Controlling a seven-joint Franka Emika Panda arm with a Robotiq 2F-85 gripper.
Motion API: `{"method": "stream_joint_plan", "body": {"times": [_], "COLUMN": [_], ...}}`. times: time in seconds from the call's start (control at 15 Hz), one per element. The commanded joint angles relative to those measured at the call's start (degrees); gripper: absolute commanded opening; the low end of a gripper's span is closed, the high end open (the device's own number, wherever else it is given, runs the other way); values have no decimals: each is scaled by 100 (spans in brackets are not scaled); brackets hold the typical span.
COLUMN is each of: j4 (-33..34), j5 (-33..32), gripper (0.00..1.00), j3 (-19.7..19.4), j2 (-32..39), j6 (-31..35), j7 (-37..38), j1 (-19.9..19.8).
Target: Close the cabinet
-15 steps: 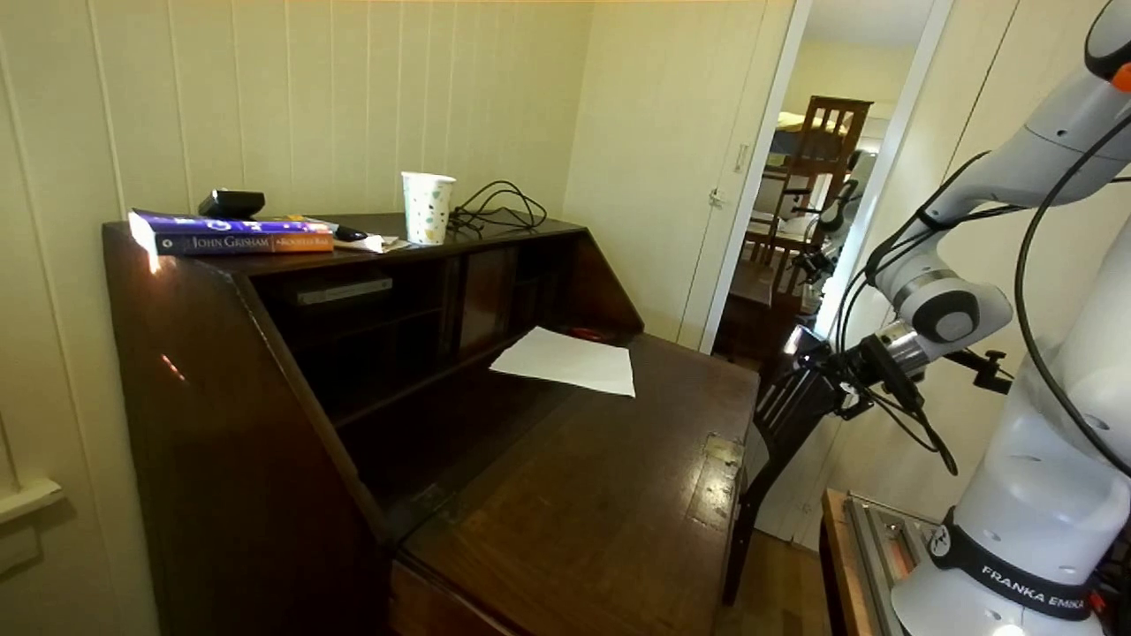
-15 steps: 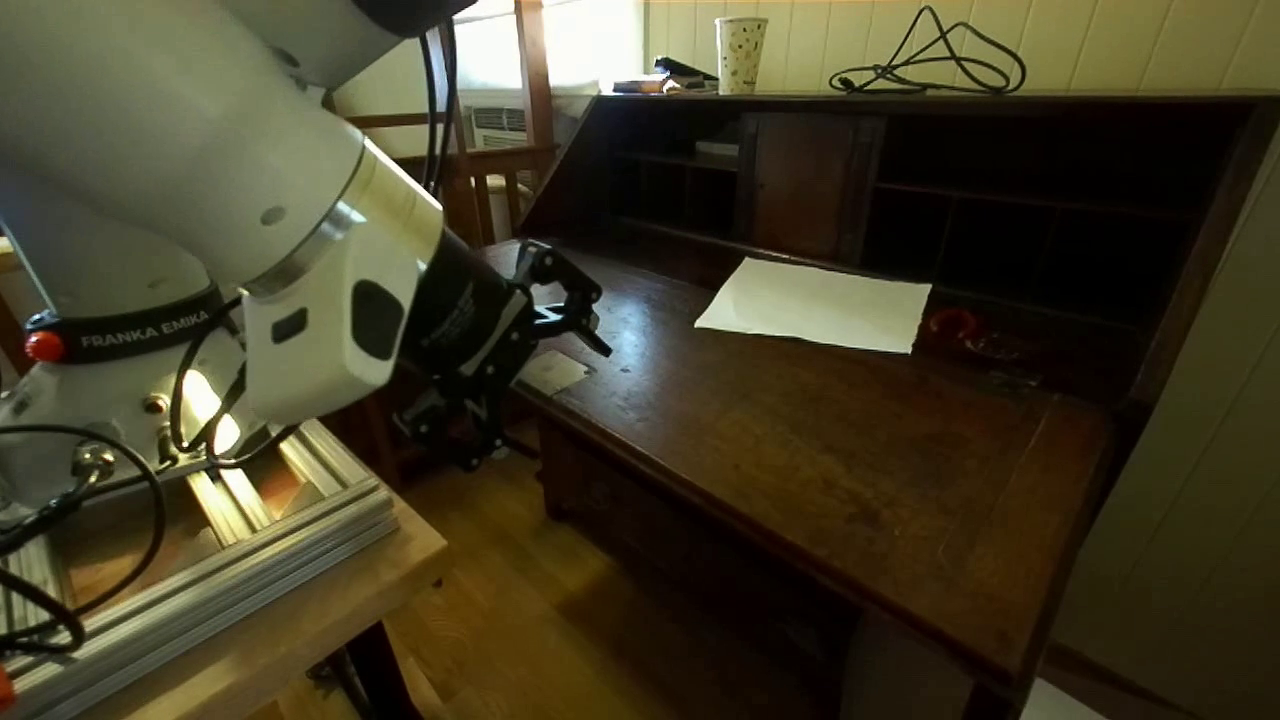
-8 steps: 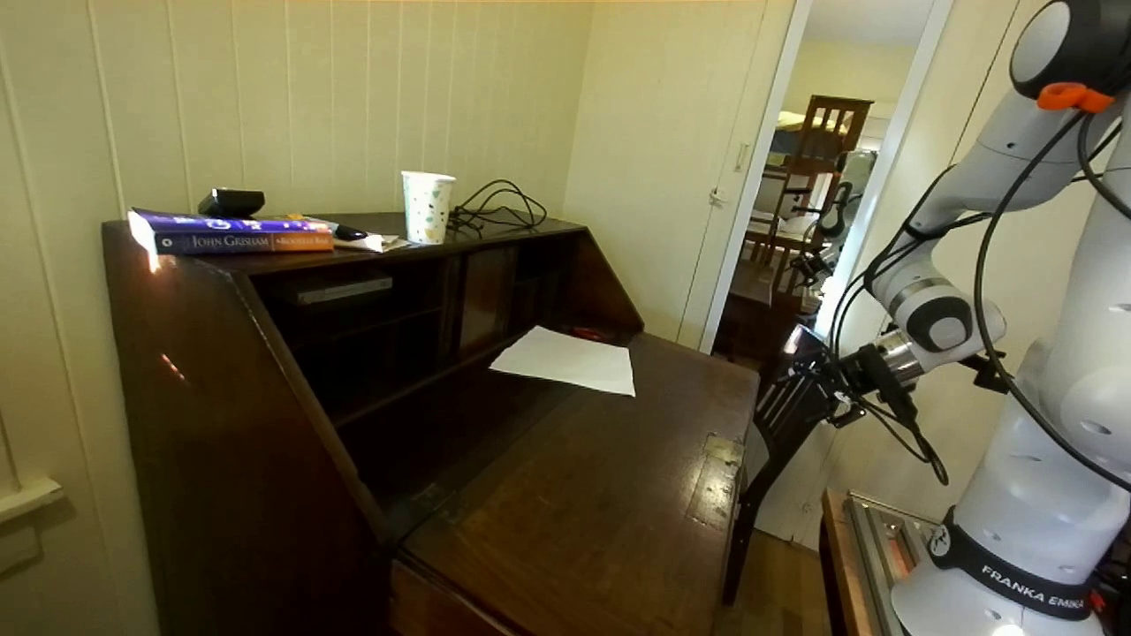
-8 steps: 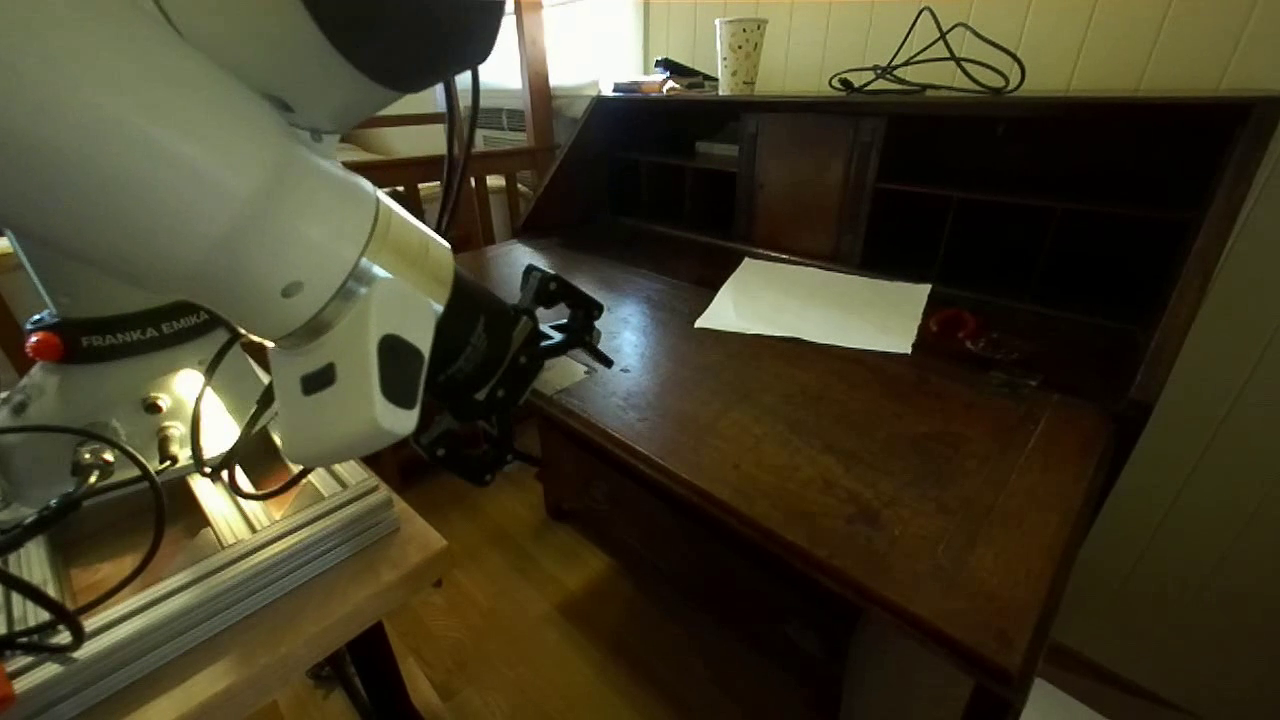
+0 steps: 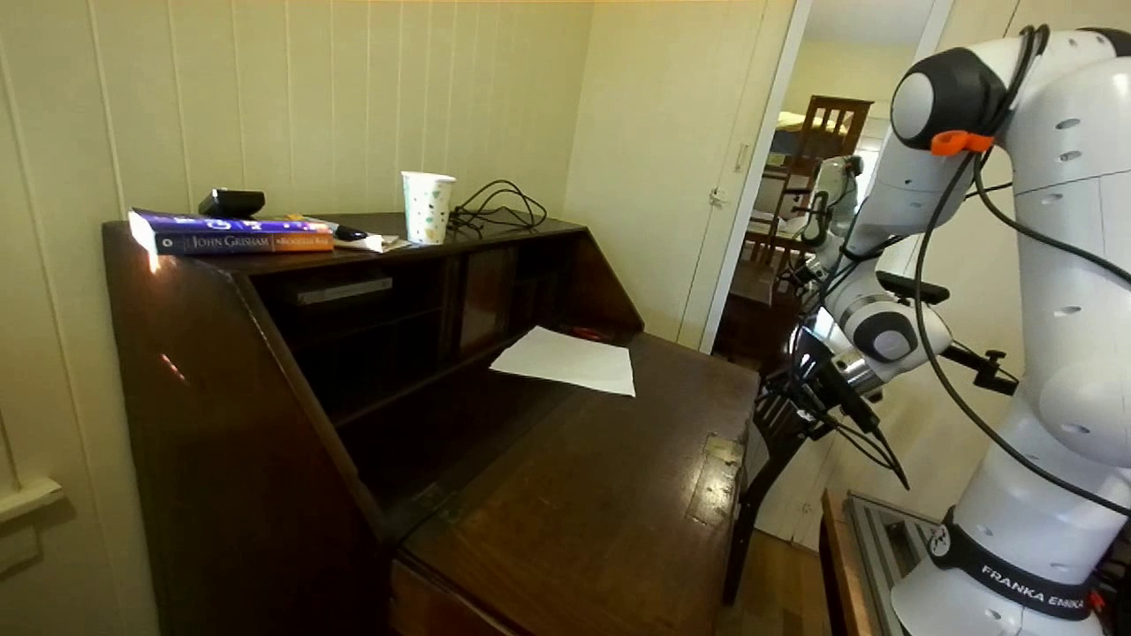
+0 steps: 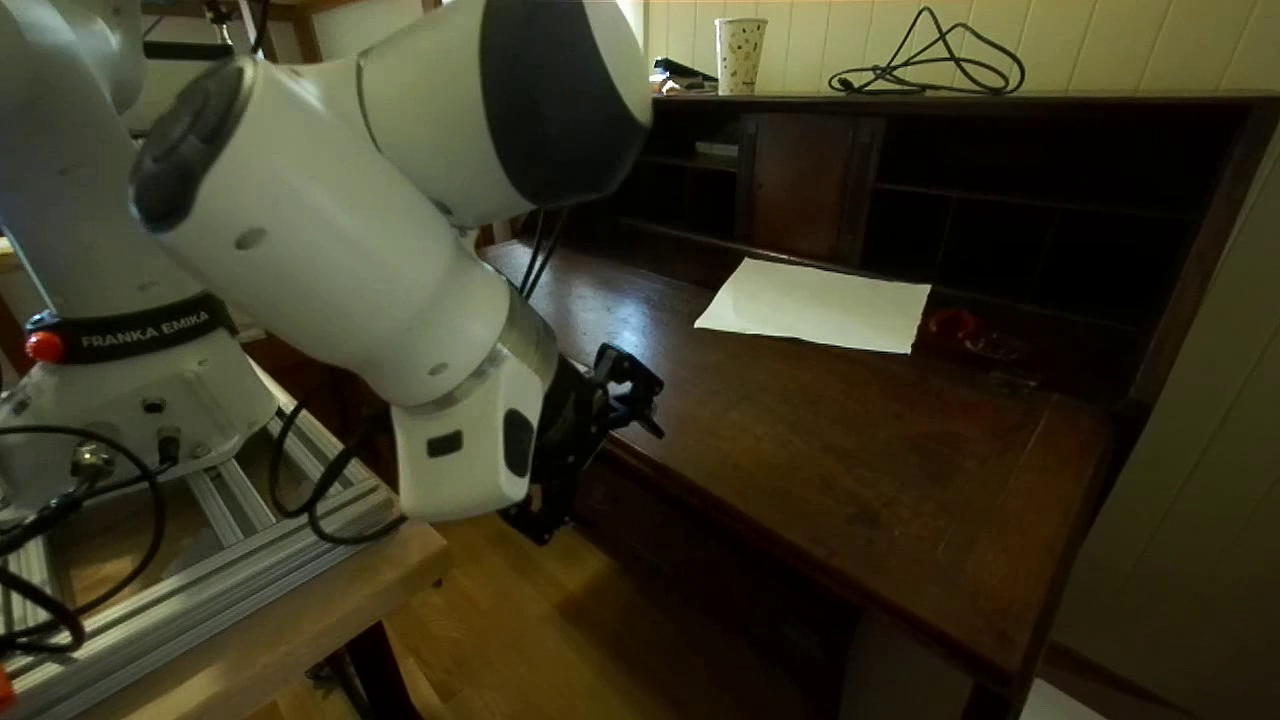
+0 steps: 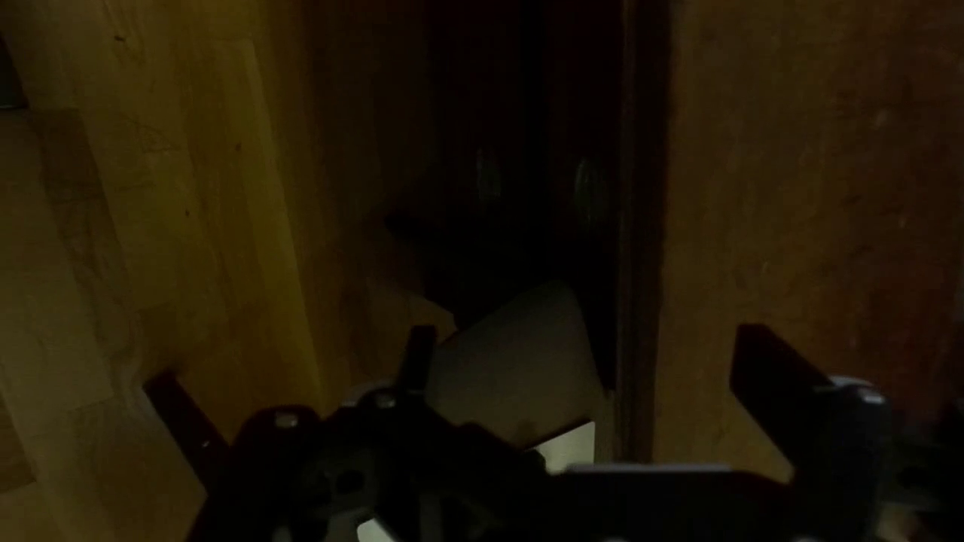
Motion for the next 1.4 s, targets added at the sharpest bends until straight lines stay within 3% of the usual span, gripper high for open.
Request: {"method": "stream_joint_plan", "body": {"times": [0.0,0.33,0.73,1.07,1.33], "j4": [348,223,220,52,14], "j5": [310,82,40,117,131], "gripper": [100,100,100,100,100], "j3": [409,424,394,170,92], "j2": [533,141,185,150,223], "j6": [-94,-437,-341,-666,-1511], "j7": [-334,-500,-413,-976,-1516], "j1": [-360,-559,-559,-954,-1512]}}
